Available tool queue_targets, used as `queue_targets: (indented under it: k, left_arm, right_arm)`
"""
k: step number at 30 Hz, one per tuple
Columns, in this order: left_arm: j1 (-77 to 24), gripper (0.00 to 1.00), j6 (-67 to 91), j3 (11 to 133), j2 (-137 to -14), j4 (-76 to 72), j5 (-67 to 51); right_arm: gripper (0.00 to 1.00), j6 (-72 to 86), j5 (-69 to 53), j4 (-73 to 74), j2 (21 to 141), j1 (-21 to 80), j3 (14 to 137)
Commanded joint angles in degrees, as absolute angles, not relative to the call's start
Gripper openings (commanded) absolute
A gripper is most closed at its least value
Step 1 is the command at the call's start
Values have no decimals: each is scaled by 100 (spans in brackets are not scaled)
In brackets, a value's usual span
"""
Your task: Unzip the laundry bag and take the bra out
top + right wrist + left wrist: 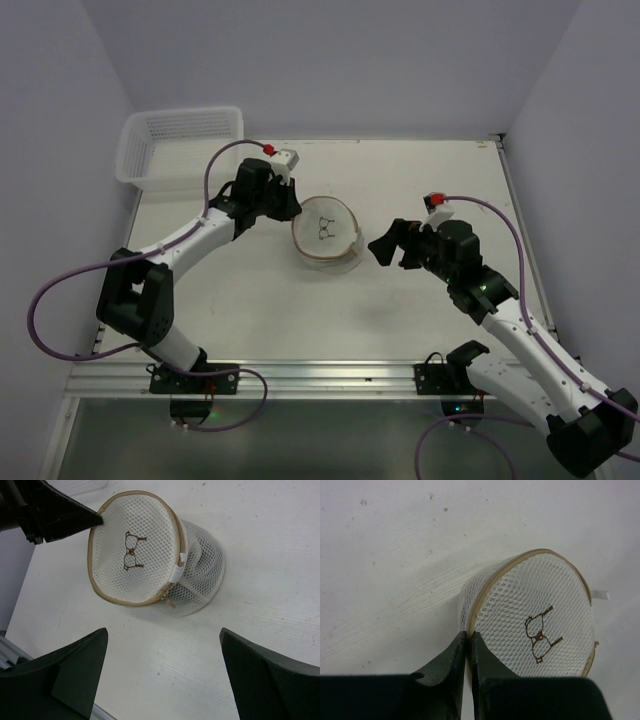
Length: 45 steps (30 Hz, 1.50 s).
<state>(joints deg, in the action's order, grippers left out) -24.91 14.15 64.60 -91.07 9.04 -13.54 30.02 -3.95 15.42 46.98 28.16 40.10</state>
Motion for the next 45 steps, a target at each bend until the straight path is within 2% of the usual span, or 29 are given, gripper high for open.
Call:
queue_targets:
  k: [1, 5, 15, 24, 33, 37, 38, 39, 42, 45]
  left_arm:
    - [-2531, 10, 1231, 6645, -9114, 712, -1503]
    - [-2558, 1, 1187, 6697, -8991, 721, -1459]
    - [-3005, 0, 1186, 6978, -8614, 721, -1477]
    - [-3778, 1, 1573, 7110, -8490, 625, -1494]
    - [-5685, 19, 2180, 7505, -9412, 105, -1714]
    - [-6003, 39, 2110, 7611, -9528, 176, -1705]
    - [-6012, 43, 2075, 7585, -9475, 228, -1548]
    - [-6003, 53, 2022, 7541, -9405, 272, -1425]
    - [-5994, 68, 1846, 7471, -9115, 527, -838]
    - [-5880, 74, 1968, 7366, -8869, 894, -135]
  right_arm:
    - [95, 3067, -299, 1336, 4737, 2795, 4052]
    - [94, 3067, -264, 1336, 4702, 2795, 4069]
    - [94, 3103, -9, 1336, 4518, 2795, 4096]
    - [95, 3331, 922, 1336, 3921, 2786, 3955]
    - [98, 3753, 2652, 1336, 2410, 2795, 3534]
    - [98, 3779, 2918, 1362, 1934, 2795, 3384]
    - [98, 3779, 2909, 1371, 1873, 2786, 3366]
    - [98, 3771, 2892, 1380, 1863, 2786, 3349]
    - [97, 3876, 2638, 1389, 2038, 2795, 3287]
    - [96, 4051, 2190, 1380, 2642, 2795, 3340]
